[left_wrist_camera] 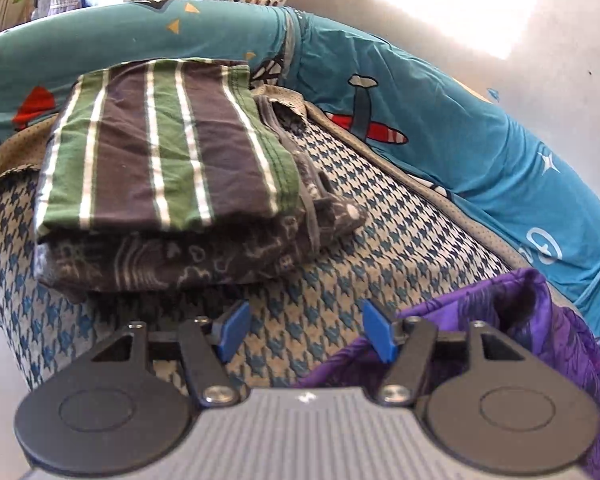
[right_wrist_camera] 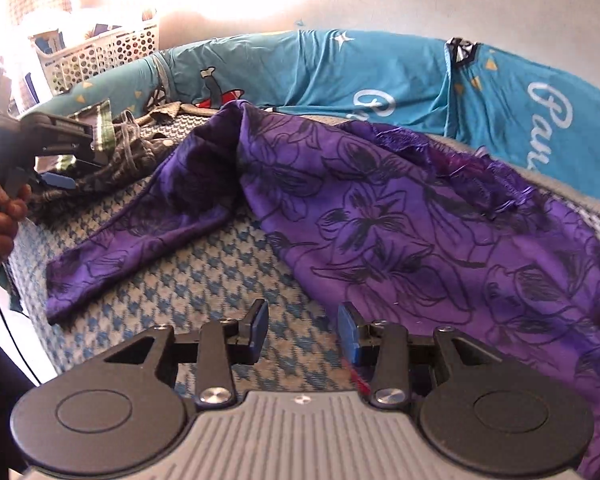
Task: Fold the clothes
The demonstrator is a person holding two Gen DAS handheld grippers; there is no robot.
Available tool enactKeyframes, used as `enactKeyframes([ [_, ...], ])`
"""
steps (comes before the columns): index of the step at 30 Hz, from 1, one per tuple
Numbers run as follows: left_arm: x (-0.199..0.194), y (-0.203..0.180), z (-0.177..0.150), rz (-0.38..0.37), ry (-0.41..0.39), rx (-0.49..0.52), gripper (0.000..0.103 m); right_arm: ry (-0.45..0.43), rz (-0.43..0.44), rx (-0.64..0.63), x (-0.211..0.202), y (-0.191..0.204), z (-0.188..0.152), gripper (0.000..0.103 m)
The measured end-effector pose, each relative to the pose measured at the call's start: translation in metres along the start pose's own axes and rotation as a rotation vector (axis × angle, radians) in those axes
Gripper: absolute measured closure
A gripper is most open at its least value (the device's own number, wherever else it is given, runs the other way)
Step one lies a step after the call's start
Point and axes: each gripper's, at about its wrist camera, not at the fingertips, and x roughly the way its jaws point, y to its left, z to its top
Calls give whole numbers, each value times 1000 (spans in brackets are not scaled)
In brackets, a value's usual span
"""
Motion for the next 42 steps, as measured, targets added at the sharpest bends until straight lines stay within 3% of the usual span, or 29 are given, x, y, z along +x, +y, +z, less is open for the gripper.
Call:
enactKeyframes([
  [4, -2, -23, -14, -51, 14, 62, 33, 15, -31, -26, -6, -10, -11, 52],
  [7, -3, -40, -23, -84, 18, 111, 26, 41, -52, -61, -7, -12, -20, 51],
  [12, -1, -67, -36, -133, 41, 201, 23, 56, -81, -175, -7, -11, -33, 49],
  [18, 9, -91, -49, -163, 82, 254, 19, 48, -52, -298, -1, -7, -39, 49],
  [21, 15, -101, -53, -172, 102, 261, 19, 25, -81, -371, 9, 0, -39, 49],
  [30, 36, -132, -69, -191, 178, 329, 13, 37, -133, -368, 52, -8, -25, 51],
  [31, 39, -135, -71, -195, 190, 331, 13, 36, -132, -362, 54, -9, -24, 59],
  [32, 41, -137, -71, -199, 198, 330, 13, 42, -133, -350, 55, -10, -22, 69],
  [33, 43, -140, -71, -205, 205, 327, 13, 49, -134, -338, 56, -12, -20, 86],
  [37, 45, -148, -70, -219, 193, 317, 12, 30, -34, -167, 46, -38, 0, 90],
  [42, 46, -152, -65, -237, 171, 274, 11, -47, 123, 276, 36, -103, 21, 90],
])
